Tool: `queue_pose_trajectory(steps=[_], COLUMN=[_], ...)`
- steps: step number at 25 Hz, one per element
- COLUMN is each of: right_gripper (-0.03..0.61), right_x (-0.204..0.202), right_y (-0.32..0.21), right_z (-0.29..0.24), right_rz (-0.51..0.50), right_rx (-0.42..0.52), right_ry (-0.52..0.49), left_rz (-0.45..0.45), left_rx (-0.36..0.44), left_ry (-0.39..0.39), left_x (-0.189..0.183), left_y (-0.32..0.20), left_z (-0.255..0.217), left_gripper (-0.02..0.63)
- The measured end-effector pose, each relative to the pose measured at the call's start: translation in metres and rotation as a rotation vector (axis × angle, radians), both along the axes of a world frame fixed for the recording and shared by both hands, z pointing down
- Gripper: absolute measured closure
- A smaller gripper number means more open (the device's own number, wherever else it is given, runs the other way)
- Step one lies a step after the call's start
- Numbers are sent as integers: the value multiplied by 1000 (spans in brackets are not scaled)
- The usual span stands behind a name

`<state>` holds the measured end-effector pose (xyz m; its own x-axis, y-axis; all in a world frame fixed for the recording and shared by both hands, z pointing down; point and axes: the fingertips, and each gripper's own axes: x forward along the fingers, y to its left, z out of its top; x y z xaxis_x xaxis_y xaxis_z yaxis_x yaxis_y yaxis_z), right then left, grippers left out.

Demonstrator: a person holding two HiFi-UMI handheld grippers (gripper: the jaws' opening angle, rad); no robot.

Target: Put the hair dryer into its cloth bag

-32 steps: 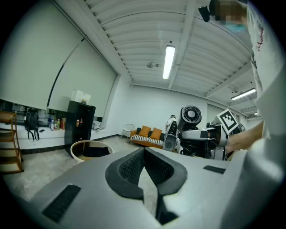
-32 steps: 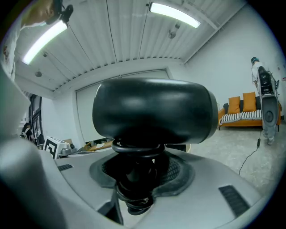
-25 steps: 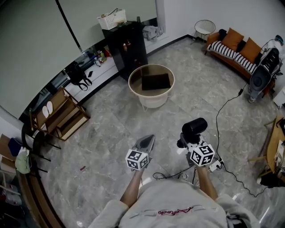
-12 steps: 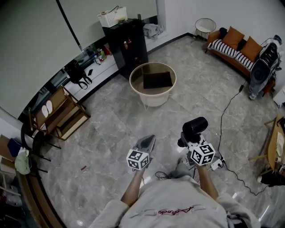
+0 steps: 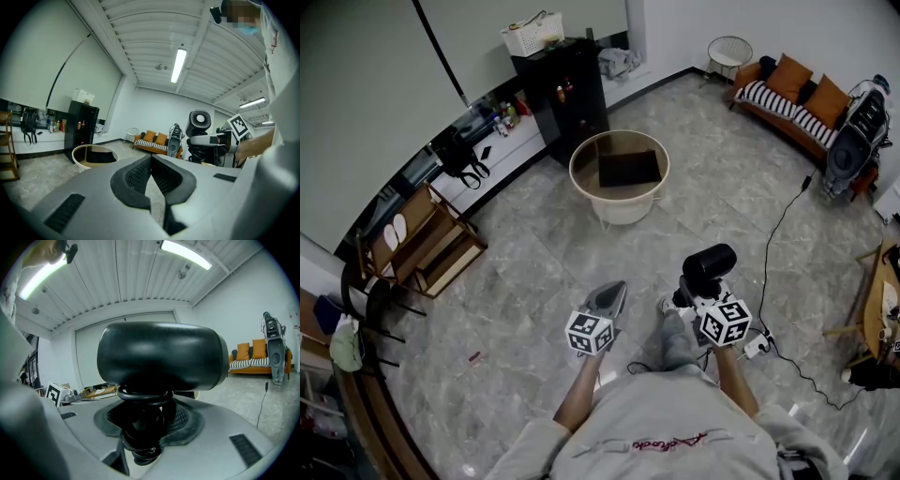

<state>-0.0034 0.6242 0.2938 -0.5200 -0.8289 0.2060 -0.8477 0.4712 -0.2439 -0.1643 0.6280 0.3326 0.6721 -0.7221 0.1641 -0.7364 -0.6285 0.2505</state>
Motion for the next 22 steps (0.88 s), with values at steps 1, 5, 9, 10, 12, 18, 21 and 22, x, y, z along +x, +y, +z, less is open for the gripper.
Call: queue_pose_trajectory(steps=[1, 5, 9, 10, 12, 18, 21, 22], right_gripper=[379, 380, 380, 379, 380, 380, 380, 379], right_x=[1, 3, 5, 6, 7, 15, 19, 19], right_y=[-2, -16, -36, -41, -55, -105, -132, -141], right_z=[1, 3, 4, 6, 8, 8, 6, 6], right_rz=[0, 0, -7, -9, -14, -33, -41, -45], right_rx=[0, 2, 6, 5, 3, 5, 9, 10], right_ry=[-1, -16, -24, -26, -29, -35, -38, -38], left_rz=[1, 4, -5, -8, -13, -26, -34, -38], left_rx=[0, -4, -8, -8, -8, -8, -3, -3], left_ry=[1, -3, -8, -8, -10, -17, -25, -27], left_x=[1, 5, 5, 5, 6, 15, 18, 18], left_y=[-2, -13, -30, -35, -47, -93, -115, -123], left_z=[1, 4, 7, 8, 10, 10, 6, 5], left_gripper=[584, 583, 584, 584, 583, 584, 584, 584])
